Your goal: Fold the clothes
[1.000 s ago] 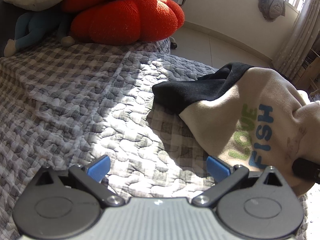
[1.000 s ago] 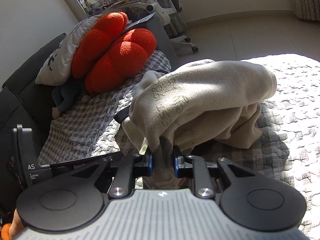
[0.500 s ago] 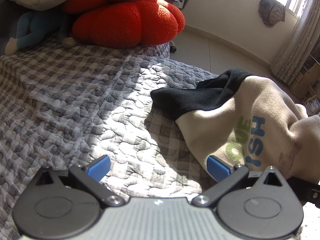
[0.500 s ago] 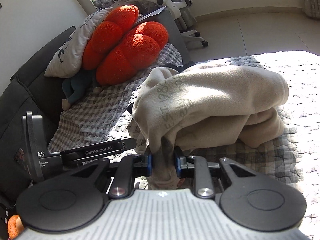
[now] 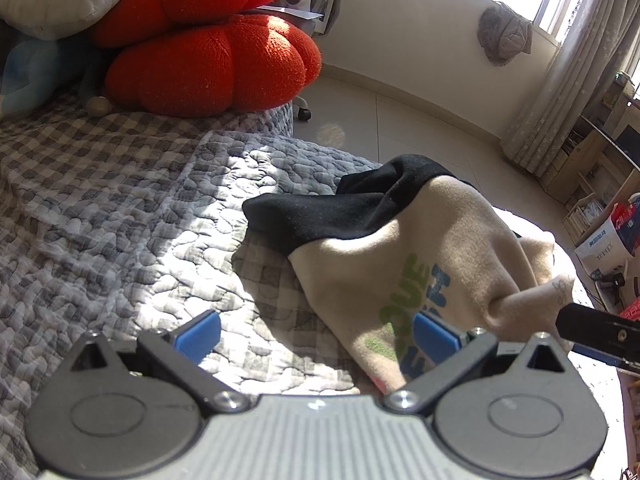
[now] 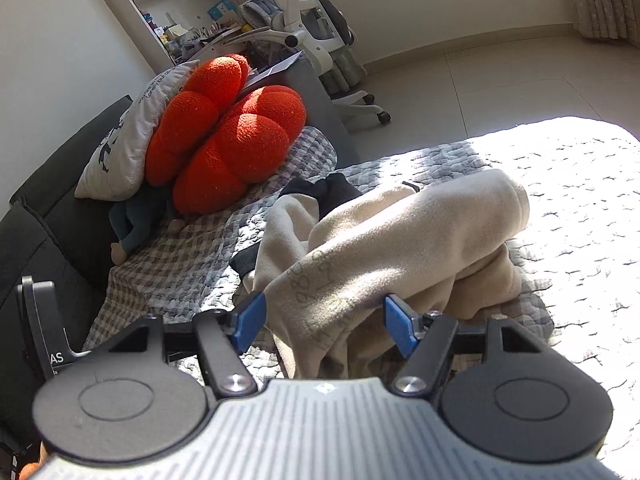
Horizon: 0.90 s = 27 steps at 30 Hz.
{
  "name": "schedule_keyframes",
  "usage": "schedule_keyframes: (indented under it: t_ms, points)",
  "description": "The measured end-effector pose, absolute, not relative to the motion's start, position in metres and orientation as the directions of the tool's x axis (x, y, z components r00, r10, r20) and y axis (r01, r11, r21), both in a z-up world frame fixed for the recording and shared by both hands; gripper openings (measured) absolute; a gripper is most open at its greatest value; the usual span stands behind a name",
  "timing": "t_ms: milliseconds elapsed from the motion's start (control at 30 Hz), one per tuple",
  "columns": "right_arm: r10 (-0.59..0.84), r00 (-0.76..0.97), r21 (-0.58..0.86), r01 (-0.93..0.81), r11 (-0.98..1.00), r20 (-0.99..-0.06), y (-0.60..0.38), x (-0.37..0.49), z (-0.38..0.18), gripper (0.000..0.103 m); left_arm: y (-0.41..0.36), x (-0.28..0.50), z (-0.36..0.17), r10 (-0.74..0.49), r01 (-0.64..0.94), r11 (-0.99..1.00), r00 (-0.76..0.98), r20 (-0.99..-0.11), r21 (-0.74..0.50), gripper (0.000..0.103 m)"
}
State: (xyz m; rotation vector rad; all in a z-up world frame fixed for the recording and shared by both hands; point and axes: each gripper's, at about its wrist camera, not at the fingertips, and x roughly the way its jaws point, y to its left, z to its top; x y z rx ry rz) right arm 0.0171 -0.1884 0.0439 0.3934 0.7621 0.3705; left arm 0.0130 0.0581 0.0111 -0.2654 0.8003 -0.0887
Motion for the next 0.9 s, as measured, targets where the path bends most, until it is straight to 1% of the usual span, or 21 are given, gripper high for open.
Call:
schedule_keyframes:
  t_ms: [133, 233, 400, 467, 567, 667, 767, 800, 833, 900]
  points:
    - [0.427, 0.684, 0.481, -0.126, 0.868, -0.591, -0.199, 0.022, 0.041, 0.069, 0.045, 0.009, 0.015, -0.24, 0.052, 0.956, 0.702, -0.67, -0.288, 0.102]
    - [0.404, 0.696, 0.489, -0.086, 0.868, -0.594, -0.208, 0.026, 0.039, 0.069, 0.038, 0.007, 0.015, -0.266, 0.086, 0.953, 0.692, -0.671, -0.29, 0.102]
    - [0.363, 0.714, 0.501, -0.02, 0.865, -0.599, -0.221, 0.032, 0.035, 0.069, 0.034, 0.008, 0.011, -0.3, 0.105, 0.944, 0.672, -0.677, -0.314, 0.102]
    - [0.337, 0.723, 0.484, -0.004, 0.875, -0.603, -0.225, 0.035, 0.033, 0.069, 0.032, 0.01, 0.009, -0.32, 0.115, 0.937, 0.661, -0.679, -0.33, 0.101]
    - [0.302, 0.733, 0.465, 0.022, 0.885, -0.61, -0.229, 0.04, 0.028, 0.069, 0.026, 0.01, 0.006, -0.366, 0.149, 0.922, 0.636, -0.679, -0.358, 0.096]
    - [0.3, 0.736, 0.482, 0.042, 0.875, -0.607, -0.234, 0.045, 0.024, 0.069, 0.021, 0.01, 0.004, -0.394, 0.168, 0.911, 0.623, -0.675, -0.377, 0.091]
    - [0.312, 0.736, 0.511, 0.053, 0.858, -0.601, -0.238, 0.048, 0.022, 0.069, 0.018, 0.01, 0.004, -0.429, 0.199, 0.896, 0.617, -0.66, -0.397, 0.083]
    - [0.318, 0.733, 0.518, 0.053, 0.854, -0.601, -0.239, 0.049, 0.021, 0.069, 0.016, 0.009, 0.004, -0.445, 0.214, 0.889, 0.615, -0.651, -0.406, 0.078]
    - [0.326, 0.73, 0.524, 0.052, 0.85, -0.601, -0.239, 0.05, 0.02, 0.068, 0.015, 0.008, 0.005, -0.462, 0.231, 0.88, 0.614, -0.64, -0.415, 0.073]
    - [0.35, 0.711, 0.526, 0.034, 0.85, -0.61, -0.234, 0.053, 0.018, 0.049, 0.012, 0.006, 0.005, -0.487, 0.255, 0.868, 0.607, -0.628, -0.426, 0.068]
